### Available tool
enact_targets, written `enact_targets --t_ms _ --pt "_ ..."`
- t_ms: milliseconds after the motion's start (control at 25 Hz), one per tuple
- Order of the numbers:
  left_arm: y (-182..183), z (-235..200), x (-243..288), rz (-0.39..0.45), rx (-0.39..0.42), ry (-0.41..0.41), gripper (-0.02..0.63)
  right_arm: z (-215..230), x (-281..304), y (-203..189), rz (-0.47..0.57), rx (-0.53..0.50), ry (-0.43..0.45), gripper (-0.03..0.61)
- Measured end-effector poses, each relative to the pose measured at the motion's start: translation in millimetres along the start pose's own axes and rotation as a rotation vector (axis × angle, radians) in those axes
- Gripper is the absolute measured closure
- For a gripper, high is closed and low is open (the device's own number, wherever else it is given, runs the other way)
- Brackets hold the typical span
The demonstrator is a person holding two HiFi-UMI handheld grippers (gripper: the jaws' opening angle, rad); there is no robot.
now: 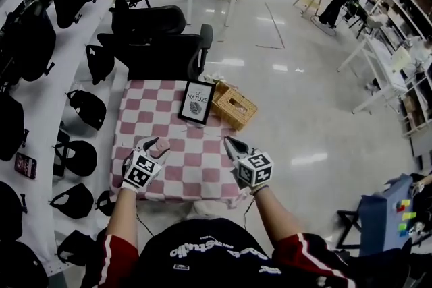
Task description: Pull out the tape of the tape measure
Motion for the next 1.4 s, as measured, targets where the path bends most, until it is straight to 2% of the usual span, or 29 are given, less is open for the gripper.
enact_targets --t_ms 400,880,1200,1400 --pt "-28.0 -22.1 49.1 -0.079 -0.052 -0.004 0.399 27.9 43.1 -51.8 -0.111 0.042 -0.035 0.571" --pt "-81.0 -48.5 102.4 -0.209 -0.145 -0.051 0.399 27.4 93.6 -108.8 -0.260 0.081 -0.071 0.571" --pt "-102.3 -59.7 124.1 -0.253 -0.182 -0.037 0.399 34.1 108.8 -134.2 -0.318 0.037 -0.079 0.569" --pt "-102.2 -57.5 132.2 -0.233 -0.184 -0.045 0.399 37.0 112.3 -139.1 -0.323 0.025 -0.084 0.568"
Point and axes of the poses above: the fingertips, and each gripper's own axes: x forward along the fingers, z to its right, y out of its top, the point moved 7 cm from there along -x, backward along the fingers, and after that the axes turned 15 degrees about -y, right-handed, at the moved point
